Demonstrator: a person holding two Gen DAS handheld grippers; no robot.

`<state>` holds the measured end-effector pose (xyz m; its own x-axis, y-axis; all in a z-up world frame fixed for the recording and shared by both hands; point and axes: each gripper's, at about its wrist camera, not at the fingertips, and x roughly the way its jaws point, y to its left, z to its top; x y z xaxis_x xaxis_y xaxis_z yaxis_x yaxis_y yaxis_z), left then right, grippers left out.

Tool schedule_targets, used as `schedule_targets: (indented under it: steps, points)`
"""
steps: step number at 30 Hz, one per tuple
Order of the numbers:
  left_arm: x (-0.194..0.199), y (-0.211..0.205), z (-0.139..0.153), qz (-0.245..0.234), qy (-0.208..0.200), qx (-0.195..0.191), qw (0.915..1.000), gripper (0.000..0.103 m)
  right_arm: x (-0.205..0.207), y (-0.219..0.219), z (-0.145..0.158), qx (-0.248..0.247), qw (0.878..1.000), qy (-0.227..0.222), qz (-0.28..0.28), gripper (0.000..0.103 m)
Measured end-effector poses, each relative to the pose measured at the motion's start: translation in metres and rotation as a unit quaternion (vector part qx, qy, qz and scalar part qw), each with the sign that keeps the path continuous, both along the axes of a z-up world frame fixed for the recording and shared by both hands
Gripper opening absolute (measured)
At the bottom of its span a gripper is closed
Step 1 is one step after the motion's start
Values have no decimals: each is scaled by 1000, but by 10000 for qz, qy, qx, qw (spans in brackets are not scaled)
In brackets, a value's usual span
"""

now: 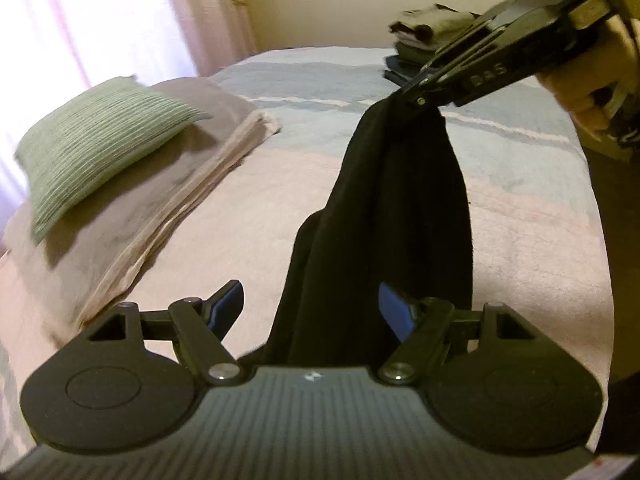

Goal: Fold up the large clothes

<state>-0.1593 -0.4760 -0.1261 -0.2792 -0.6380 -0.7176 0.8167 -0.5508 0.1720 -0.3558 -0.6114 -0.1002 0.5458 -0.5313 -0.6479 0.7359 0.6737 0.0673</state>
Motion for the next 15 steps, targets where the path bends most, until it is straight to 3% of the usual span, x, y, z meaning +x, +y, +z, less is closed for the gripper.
schedule_targets:
  steps: [3,4,7,8,9,12,15]
  points:
    - [-18,-28,-12,-303,-11,191,9994,64,-21,-3,1,41,9998,-99,-158,5]
    - [-25,-36,-19,-392,-41,259,9989,57,-30,-3,0,63,9997,-115,-202,5]
    - [-52,-59,-40,-644,-113,496,9966,29,-51,-4,-5,163,9995,-55,-279,5]
    - [-58,-63,-44,-729,-124,565,9957,13,-59,-4,-8,209,9993,-34,-305,5]
    - [-63,-65,-47,-791,-183,571,9951,8,-66,-5,-12,252,9991,-5,-342,5]
    - [-69,-76,-34,-839,-365,317,9953,5,-85,-11,-19,328,9984,-30,-463,5]
    - [-55,-103,-3,-601,-389,86,9974,4,-96,-25,-23,317,9971,-217,-663,6]
